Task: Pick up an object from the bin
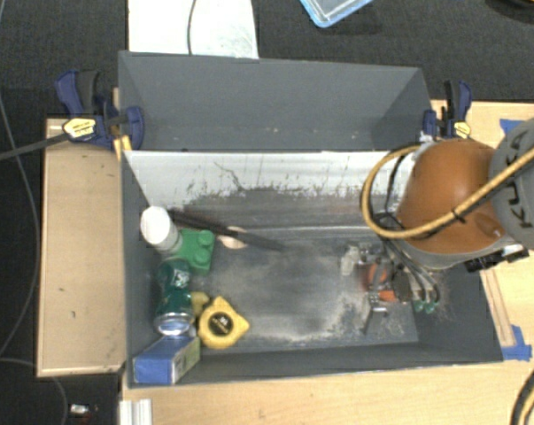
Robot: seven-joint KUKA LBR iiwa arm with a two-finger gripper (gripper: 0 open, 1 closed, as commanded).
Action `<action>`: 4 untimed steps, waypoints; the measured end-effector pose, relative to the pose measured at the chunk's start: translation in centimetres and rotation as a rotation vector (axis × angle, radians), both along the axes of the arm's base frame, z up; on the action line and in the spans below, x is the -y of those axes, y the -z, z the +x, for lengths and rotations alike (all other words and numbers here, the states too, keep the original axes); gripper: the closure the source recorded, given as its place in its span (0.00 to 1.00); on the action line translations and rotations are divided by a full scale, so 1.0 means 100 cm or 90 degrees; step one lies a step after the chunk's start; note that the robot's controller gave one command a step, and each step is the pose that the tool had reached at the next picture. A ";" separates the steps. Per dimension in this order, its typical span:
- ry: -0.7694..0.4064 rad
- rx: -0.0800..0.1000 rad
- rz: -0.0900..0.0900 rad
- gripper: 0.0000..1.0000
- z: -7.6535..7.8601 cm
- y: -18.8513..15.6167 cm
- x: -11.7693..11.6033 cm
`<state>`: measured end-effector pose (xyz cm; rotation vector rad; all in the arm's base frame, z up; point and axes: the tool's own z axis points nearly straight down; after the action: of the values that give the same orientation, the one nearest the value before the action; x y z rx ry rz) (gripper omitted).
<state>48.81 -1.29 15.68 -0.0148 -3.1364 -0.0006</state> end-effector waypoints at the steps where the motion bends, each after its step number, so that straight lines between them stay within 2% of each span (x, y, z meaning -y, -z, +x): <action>1: 0.000 0.005 0.000 0.00 0.002 -0.003 0.000; 2: -0.012 0.005 0.000 0.00 -0.001 -0.004 0.041; 3: 0.001 0.007 0.000 0.00 0.004 0.003 0.056; 4: -0.031 0.006 0.001 0.00 -0.004 0.000 0.080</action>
Offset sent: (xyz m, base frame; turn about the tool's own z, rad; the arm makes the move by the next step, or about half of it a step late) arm -0.0022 -0.0435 0.0041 -0.0186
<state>48.38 -9.29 15.64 0.0614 -3.1457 -0.0030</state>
